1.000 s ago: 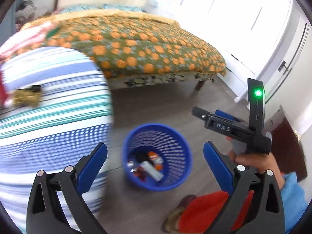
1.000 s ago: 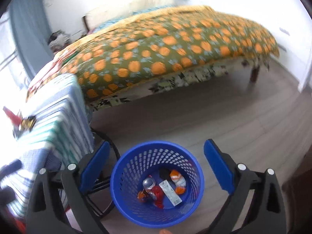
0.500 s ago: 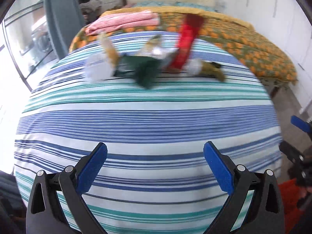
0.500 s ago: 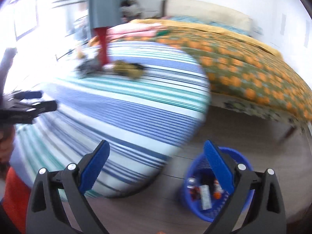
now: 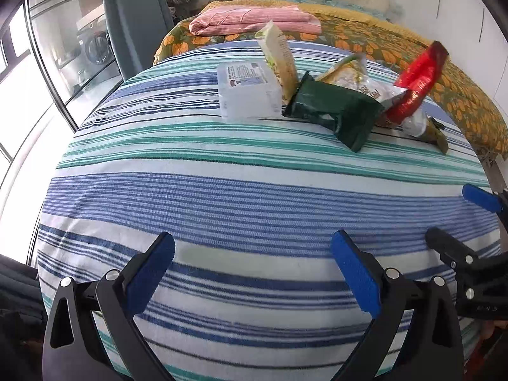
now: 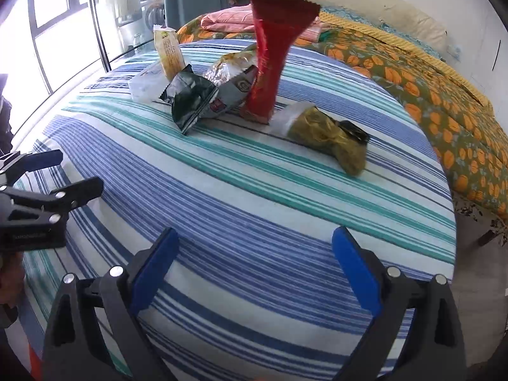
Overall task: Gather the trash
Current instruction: 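Move both tools back over the table toward the remaining trash, then grasp the clear plastic box with the left tool while the right tool grasps the gold wrapper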
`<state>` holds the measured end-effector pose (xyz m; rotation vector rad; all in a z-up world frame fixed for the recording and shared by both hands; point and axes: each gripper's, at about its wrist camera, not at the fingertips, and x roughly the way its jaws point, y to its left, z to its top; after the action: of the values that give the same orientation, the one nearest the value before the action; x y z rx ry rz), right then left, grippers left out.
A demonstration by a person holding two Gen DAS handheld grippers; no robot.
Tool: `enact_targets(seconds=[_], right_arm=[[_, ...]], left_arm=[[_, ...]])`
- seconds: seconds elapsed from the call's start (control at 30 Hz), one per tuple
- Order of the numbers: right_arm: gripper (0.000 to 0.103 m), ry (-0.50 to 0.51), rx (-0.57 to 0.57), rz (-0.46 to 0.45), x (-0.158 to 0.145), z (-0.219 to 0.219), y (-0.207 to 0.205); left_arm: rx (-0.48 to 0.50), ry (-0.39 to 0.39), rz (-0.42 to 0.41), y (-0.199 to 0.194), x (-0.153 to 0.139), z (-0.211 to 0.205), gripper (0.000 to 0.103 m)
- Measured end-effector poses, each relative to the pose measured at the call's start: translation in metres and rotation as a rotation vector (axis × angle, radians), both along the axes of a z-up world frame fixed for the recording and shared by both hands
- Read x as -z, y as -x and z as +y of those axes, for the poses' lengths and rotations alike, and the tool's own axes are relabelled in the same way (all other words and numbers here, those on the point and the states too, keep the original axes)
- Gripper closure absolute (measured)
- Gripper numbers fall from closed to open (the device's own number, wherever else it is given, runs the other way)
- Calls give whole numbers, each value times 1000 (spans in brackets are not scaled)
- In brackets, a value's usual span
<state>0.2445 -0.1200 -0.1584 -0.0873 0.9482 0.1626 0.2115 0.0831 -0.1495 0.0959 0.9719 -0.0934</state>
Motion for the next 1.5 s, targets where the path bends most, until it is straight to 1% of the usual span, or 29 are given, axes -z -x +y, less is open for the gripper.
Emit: enact_targets(seconds=[0.1,0.17,0.3,0.4,0.5,0.6,0.7,0.73,0.77,0.8,0.87,0.9,0.93,0.97,1.03,1.17,1.23,1.3,1.33,1.37,1.43,1.47,1.5], right_arm=[[5,-26,14,10,3,-2,-5],[5,-33,15,14,4,-4,-6],[5,-30,16,13,2,-3,-9],[5,-30,16,13,3,-3,-8],[5,-31,15,13,2,-2,-8],[5,-31,16,13,2,-2,-8],[5,-31,16,13,2,-2,-7],[5,-31,16,13,2,-2,-8],[5,-31,17,13,2,-2,-7],[5,-31,17,13,2,-2,-7],[5,-31,17,13,2,-2,-7],[5,-31,17,13,2,-2,-7],[5,-31,17,13,2,-2,-7],[5,-31,17,13,2,-2,-7],[5,-31,17,13,2,-2,-7],[5,-31,17,13,2,-2,-7],[5,-31,17,13,2,-2,-7],[5,-31,17,13,2,-2,-7],[5,-31,17,13,2,-2,-7],[5,-31,18,13,2,-2,-7],[5,-31,18,13,2,-2,-7],[5,-32,18,13,2,-2,-7],[5,-33,18,13,3,-2,-6]], left_arm=[[0,7,8,-26,1,-1,5],[-1,15,13,-43,2,0,5],[-40,23,13,-79,3,2,5],[-34,22,12,-101,3,-6,5],[-16,13,11,-117,3,-13,4],[-33,2,2,-130,3,-13,4],[-52,11,5,-141,3,-9,4],[-54,1,0,-144,3,-9,5],[-46,-4,-8,-145,2,-9,9],[-35,0,-15,-145,1,-9,14],[8,21,-28,-144,-2,-10,39],[12,-3,-38,-140,-4,-12,39],[14,-16,-45,-136,-4,-11,40],[23,-11,-47,-129,-5,-10,40],[35,14,-31,-112,-5,-3,40],[51,83,-7,-55,-11,16,39],[67,104,-2,-33,-11,20,39],[82,102,-2,-20,-8,20,38],[86,90,-2,-17,-6,19,36],[94,80,-13,-16,-4,17,28],[80,65,-10,-20,-1,17,17],[79,66,-13,-21,0,16,14],[80,58,-11,-23,0,15,13]])
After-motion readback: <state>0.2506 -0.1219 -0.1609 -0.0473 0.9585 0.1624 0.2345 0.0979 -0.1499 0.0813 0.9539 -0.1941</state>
